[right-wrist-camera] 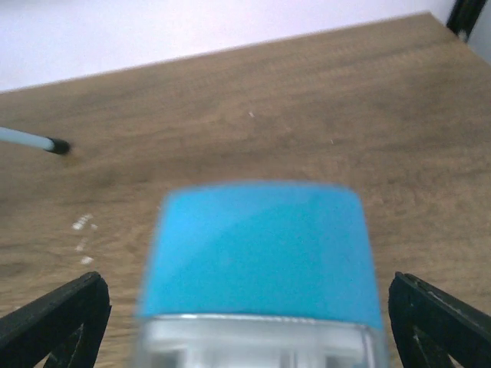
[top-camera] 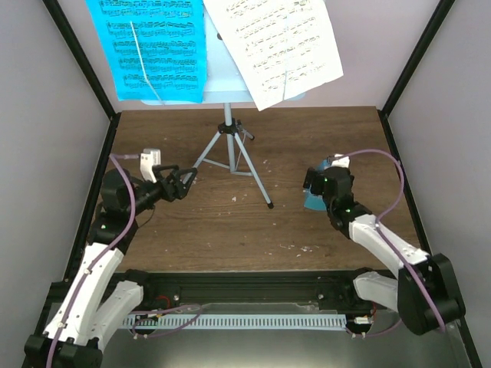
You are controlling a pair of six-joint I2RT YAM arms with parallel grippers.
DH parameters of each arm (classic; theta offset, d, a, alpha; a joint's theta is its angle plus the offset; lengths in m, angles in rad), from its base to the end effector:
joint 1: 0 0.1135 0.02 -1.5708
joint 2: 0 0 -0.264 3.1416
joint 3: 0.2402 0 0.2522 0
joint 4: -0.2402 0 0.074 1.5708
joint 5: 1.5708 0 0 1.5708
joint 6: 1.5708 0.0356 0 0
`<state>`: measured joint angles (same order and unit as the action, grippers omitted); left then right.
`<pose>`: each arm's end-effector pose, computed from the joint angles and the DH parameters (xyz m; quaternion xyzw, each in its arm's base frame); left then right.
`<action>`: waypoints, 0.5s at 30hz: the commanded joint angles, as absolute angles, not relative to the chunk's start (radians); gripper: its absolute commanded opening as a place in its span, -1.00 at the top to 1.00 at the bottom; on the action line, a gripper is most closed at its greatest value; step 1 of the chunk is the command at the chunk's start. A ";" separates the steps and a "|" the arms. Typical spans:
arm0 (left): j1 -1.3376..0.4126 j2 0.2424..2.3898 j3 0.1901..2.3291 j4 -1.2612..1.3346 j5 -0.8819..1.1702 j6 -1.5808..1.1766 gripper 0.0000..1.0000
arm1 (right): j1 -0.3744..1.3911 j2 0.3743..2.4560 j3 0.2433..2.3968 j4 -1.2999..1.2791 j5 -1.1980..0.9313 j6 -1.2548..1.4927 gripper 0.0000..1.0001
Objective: Pack up the instrument practice props
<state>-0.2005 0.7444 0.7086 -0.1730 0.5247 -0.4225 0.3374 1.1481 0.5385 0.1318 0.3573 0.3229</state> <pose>0.1682 -0.0524 0.3218 0.0792 0.7638 -0.3782 0.5170 0.2327 0.0684 0.2138 0.0863 0.8414 0.0222 0.5330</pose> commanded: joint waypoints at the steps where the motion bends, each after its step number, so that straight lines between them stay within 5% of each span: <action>1: -0.193 0.717 0.786 -0.198 0.535 -0.397 -0.86 | 0.332 1.011 0.650 0.036 0.282 0.248 -1.00; 15: -0.222 0.895 1.284 -0.382 0.565 -0.325 -0.58 | 0.329 0.921 1.135 -0.256 0.032 0.218 -1.00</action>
<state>-0.2008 0.8085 1.1805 -0.3420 0.5079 -0.3325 0.3370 0.9081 1.0092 -0.1600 0.1143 0.2161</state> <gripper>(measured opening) 0.813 0.999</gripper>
